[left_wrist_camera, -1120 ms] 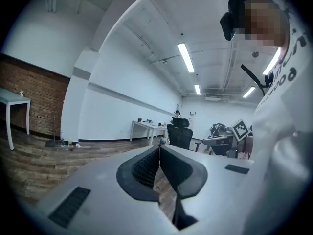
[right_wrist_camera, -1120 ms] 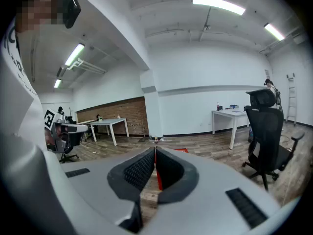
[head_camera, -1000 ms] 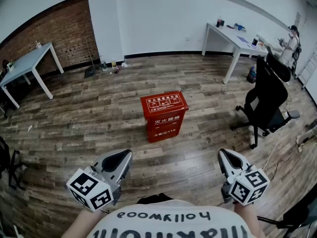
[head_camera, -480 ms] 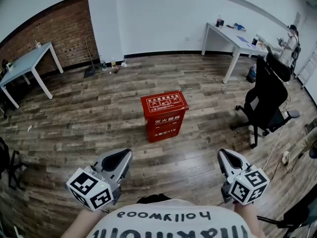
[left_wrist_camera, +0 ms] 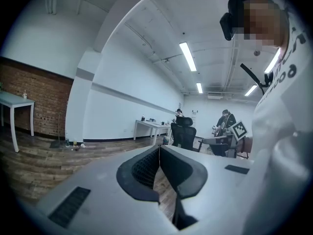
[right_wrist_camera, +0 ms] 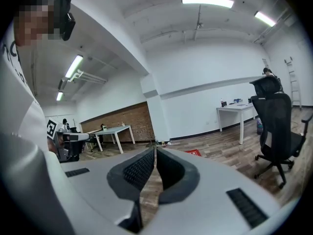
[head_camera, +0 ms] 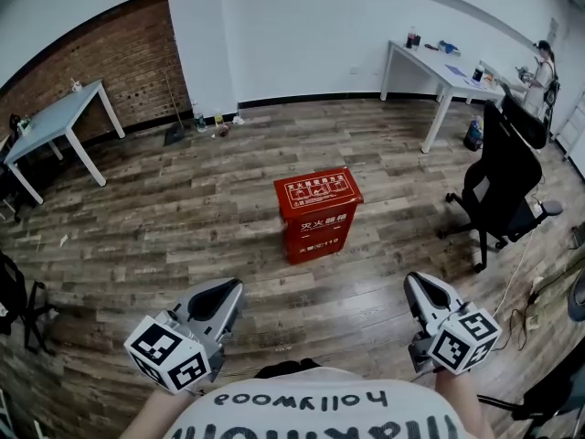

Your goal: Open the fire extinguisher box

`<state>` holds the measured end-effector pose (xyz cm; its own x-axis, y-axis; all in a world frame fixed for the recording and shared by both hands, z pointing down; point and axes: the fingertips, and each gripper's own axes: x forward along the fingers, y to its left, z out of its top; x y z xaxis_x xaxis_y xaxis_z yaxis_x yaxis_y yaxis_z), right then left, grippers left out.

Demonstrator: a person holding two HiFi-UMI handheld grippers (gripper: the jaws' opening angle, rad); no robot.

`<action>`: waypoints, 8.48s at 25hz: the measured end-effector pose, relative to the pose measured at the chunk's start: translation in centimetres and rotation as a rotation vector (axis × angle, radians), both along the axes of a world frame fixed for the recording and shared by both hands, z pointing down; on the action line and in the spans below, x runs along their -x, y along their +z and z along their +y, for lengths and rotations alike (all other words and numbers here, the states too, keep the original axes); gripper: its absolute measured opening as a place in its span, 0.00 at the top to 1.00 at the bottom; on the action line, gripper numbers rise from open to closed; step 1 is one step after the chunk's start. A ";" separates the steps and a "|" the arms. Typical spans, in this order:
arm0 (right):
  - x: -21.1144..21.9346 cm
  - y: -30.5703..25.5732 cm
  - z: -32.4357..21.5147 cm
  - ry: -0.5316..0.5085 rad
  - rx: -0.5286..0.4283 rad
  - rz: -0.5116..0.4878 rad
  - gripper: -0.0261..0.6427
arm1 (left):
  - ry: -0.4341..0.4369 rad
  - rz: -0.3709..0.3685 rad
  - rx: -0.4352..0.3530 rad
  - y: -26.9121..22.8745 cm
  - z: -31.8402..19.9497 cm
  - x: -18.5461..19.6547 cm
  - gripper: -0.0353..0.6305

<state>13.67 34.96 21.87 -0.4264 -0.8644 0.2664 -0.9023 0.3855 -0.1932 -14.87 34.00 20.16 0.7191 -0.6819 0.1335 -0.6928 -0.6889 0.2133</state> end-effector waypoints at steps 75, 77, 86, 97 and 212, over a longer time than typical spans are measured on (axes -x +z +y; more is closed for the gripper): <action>3.5 14.6 -31.8 -0.405 0.231 0.180 0.93 | -0.053 0.055 0.126 10.2 -32.5 -4.4 0.94; 3.6 15.1 -32.4 -0.382 0.257 0.161 0.93 | -0.024 0.051 0.105 9.9 -34.2 -4.3 0.94; 5.2 21.2 -36.0 -0.320 0.413 0.019 0.93 | 0.131 0.032 0.135 12.8 -37.6 -4.5 0.94; 4.6 30.5 -42.6 -0.120 0.610 -0.169 0.93 | 0.292 0.012 0.262 18.6 -45.2 -4.3 0.94; 2.1 25.5 -56.3 -0.145 0.529 -1.069 0.82 | 0.411 -0.518 0.250 32.6 -64.2 -8.3 0.67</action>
<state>11.57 -21.36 47.38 -0.7322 -0.6806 0.0259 -0.1438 0.1173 -0.9826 -6.61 -30.18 52.72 0.7137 -0.2728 0.6451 -0.4419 -0.8900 0.1125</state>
